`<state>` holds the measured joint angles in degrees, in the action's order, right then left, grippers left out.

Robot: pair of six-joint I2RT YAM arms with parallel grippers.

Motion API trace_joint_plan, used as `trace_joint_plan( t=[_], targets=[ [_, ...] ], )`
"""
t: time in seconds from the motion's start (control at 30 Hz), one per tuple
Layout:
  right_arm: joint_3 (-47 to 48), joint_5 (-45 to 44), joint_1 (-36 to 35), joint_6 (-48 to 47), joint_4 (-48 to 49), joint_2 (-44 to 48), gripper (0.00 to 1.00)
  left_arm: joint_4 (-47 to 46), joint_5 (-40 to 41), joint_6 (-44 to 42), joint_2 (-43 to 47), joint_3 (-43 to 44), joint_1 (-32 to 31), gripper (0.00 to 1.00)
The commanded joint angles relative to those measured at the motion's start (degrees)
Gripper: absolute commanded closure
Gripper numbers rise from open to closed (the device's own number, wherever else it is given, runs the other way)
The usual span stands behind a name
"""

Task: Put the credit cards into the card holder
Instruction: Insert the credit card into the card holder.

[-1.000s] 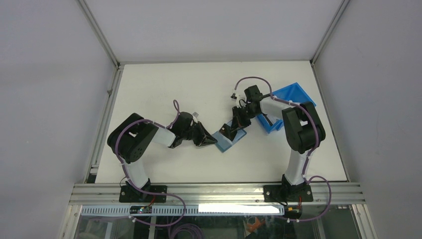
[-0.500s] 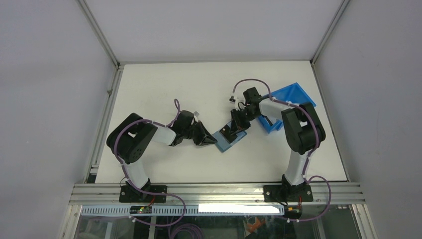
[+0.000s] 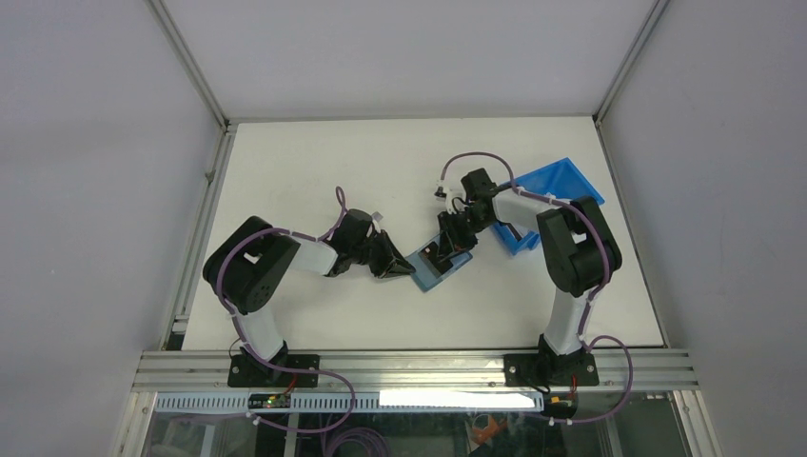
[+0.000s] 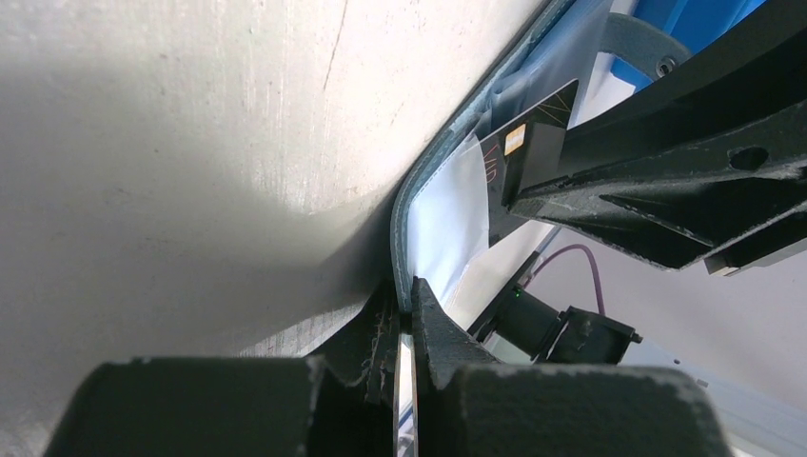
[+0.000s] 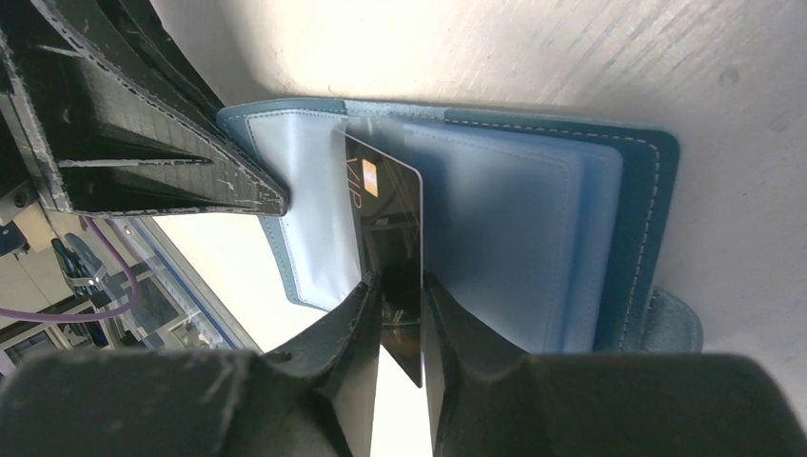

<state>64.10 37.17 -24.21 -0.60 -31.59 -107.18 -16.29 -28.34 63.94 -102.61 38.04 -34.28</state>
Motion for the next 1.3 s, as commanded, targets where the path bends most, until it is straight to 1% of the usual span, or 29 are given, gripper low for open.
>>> trace_joint_plan(
  t=[0.0,0.3,0.43,0.5,0.73,1.0,1.27],
  targets=[
    [1.65,-4.18,-0.28,-2.56,-1.30,2.40,0.73,11.01,5.25,-3.89,-0.59,-1.46,-0.08,0.98],
    [1.54,-3.34,-4.33,-3.00,-2.98,3.45,0.72,11.50,4.91,-4.18,-0.14,-0.30,-0.08,0.98],
    [1.53,-3.50,-5.53,-3.09,-3.48,3.49,0.70,11.42,4.92,-4.18,-0.01,-0.38,-0.08,0.97],
    [2.01,-4.06,-5.67,-3.41,-4.13,3.34,0.69,11.26,4.86,-4.24,0.23,-0.50,-0.08,0.97],
    [4.60,-11.13,-5.15,-5.91,-7.48,4.82,0.62,10.63,4.79,-4.26,0.79,-1.03,-0.08,0.95],
    [4.28,-11.31,-5.39,-6.34,-8.11,4.46,0.60,9.79,4.34,-4.09,0.40,-0.79,-0.10,0.94],
    [5.09,-14.40,-5.50,-6.63,-8.65,4.64,0.60,9.15,4.15,-3.74,0.61,-1.38,-0.08,0.94]
  ],
)
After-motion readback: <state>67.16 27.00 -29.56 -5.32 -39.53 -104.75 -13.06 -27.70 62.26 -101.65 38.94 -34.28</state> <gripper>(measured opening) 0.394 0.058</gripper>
